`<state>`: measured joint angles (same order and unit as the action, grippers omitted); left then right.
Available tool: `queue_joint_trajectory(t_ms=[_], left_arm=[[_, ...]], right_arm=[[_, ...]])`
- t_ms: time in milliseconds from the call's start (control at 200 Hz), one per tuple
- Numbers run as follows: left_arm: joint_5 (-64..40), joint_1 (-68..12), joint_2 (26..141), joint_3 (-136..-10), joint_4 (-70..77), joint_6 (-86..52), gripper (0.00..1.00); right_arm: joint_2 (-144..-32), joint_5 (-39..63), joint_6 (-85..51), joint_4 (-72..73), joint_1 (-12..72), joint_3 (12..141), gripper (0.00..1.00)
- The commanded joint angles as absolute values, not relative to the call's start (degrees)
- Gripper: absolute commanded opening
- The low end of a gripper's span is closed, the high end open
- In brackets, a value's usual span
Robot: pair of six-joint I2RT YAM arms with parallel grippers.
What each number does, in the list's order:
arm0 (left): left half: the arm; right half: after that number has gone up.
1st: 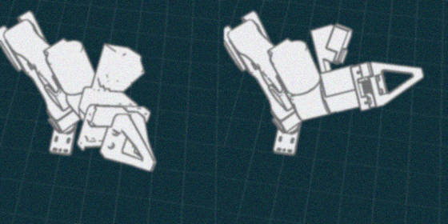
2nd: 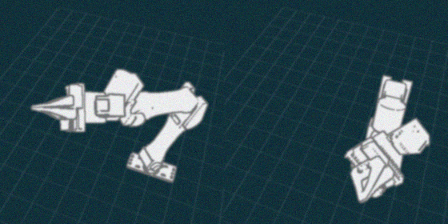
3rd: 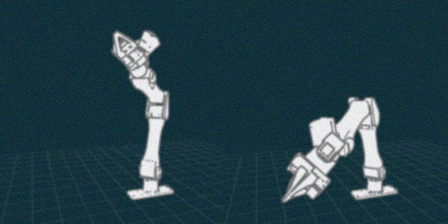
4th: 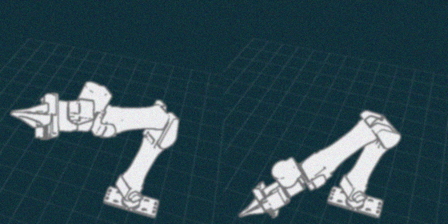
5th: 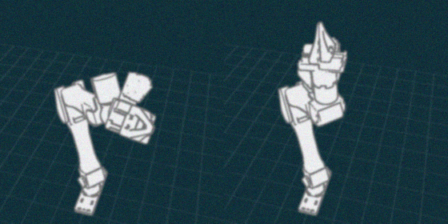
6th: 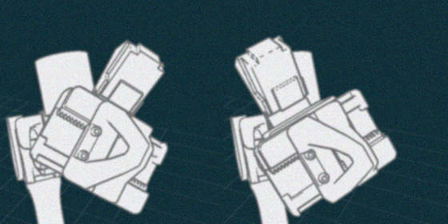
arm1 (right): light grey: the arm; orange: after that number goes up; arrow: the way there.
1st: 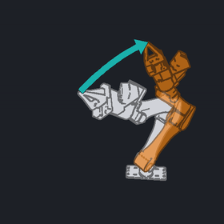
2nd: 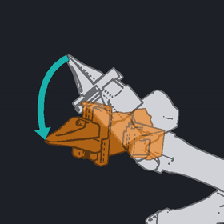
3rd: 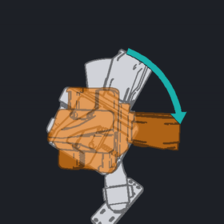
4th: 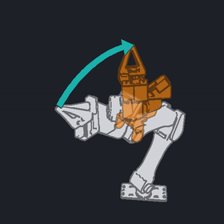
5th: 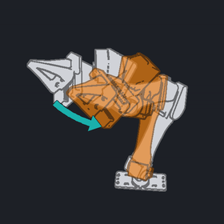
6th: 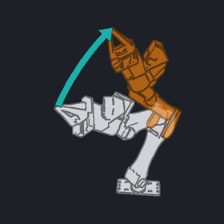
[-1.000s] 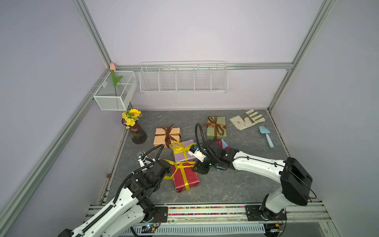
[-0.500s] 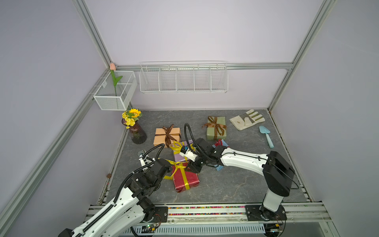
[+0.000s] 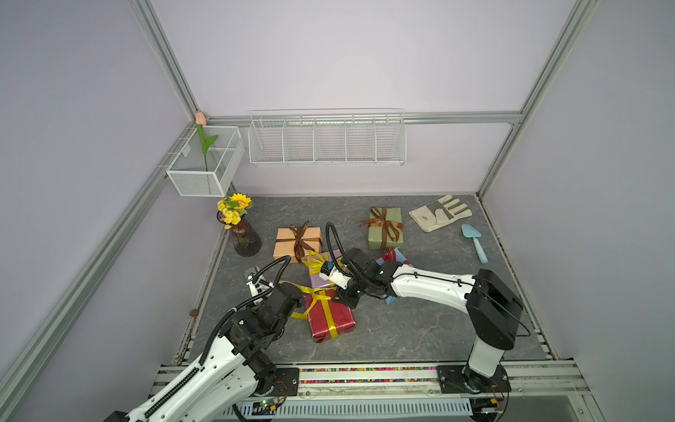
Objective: Untie the ribbon bows on the gift boxes
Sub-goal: Untie the ribbon from the gift box.
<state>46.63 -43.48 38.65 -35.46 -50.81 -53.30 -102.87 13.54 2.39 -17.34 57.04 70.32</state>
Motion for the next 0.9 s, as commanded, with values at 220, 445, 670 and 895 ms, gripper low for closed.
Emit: queue_joint_trajectory(t_ms=[220, 445, 670, 895], left_arm=[[47.88, -43.07, 40.65, -35.24, -50.67, -53.22, 0.00], [47.99, -42.46, 42.89, -35.29, -50.47, -53.96, 0.00], [47.97, -41.24, 44.48, -35.51, -50.81, -53.88, 0.00], [49.01, -38.80, 43.51, -35.33, -54.47, -56.91, 0.00]], right_arm=[[-97.04, 12.10, 2.78, -16.52, 56.90, 64.71, 0.07], [-87.16, 10.59, -0.22, -15.15, 52.87, 56.98, 0.07], [-79.49, 8.28, -5.46, -13.30, 47.50, 48.28, 0.07], [-77.61, 5.79, -7.98, -14.05, 46.72, 46.78, 0.07]])
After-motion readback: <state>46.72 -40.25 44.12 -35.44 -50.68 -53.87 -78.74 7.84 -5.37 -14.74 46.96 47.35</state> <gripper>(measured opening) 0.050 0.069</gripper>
